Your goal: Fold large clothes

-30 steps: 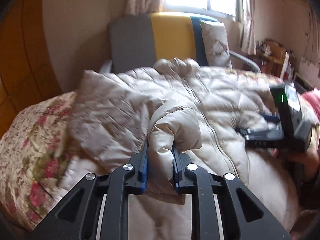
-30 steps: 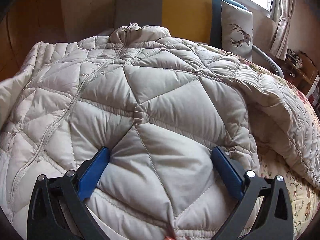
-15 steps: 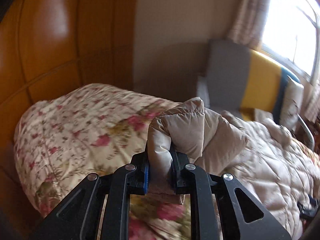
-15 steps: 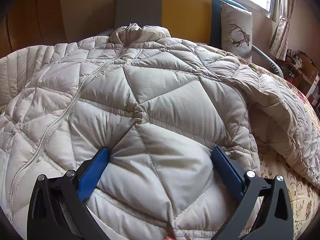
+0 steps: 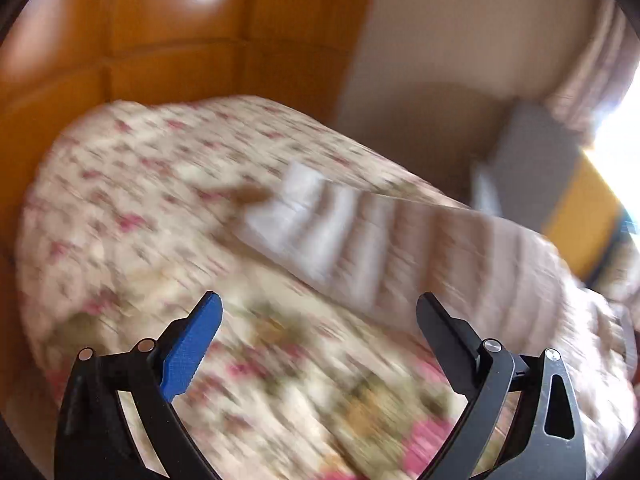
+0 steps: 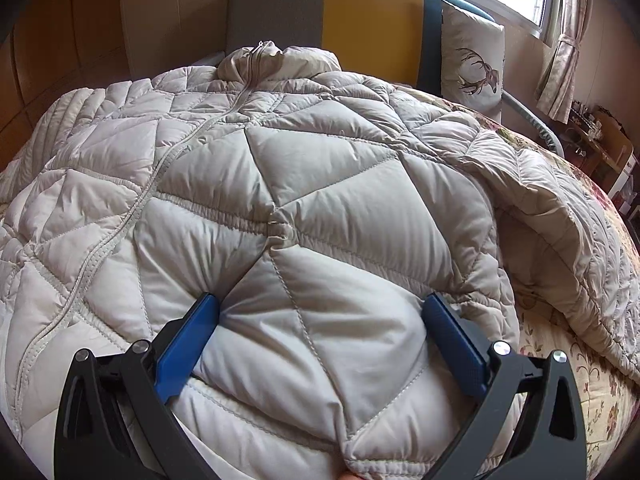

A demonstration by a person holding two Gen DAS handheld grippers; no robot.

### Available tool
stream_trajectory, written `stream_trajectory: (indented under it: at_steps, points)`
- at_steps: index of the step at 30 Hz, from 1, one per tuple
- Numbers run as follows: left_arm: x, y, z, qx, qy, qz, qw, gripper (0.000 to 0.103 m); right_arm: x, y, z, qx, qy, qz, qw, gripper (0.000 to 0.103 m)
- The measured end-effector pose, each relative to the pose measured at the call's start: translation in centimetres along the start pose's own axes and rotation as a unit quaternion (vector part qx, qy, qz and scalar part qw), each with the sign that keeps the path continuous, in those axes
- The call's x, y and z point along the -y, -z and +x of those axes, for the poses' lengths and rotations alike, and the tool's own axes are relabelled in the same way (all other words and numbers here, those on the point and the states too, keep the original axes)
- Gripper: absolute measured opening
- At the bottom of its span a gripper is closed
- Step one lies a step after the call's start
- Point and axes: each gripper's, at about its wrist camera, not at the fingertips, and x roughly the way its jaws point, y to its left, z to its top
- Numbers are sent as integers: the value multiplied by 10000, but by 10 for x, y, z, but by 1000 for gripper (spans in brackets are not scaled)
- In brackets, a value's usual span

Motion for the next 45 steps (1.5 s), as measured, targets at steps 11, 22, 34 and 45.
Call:
stream_trajectory:
  at_steps: [11,22,34,45]
  points:
    - [124,112,-55,-1549,2364,2633,9224,97,109,30,-62,304,-404,2394,9696,99]
    - [121,171,-49,-1977,1915,2758,9210,54,188,-8,5,120,-986,3467,9327,58]
    - [146,230,-99,-1792,2089,2679,9233,31,233,-57,36,-25,356,2380,9706,20]
    - [97,136,-96,-1222,2807,653,9497,85,154,-52,-38,1049,1395,1045,9791,101]
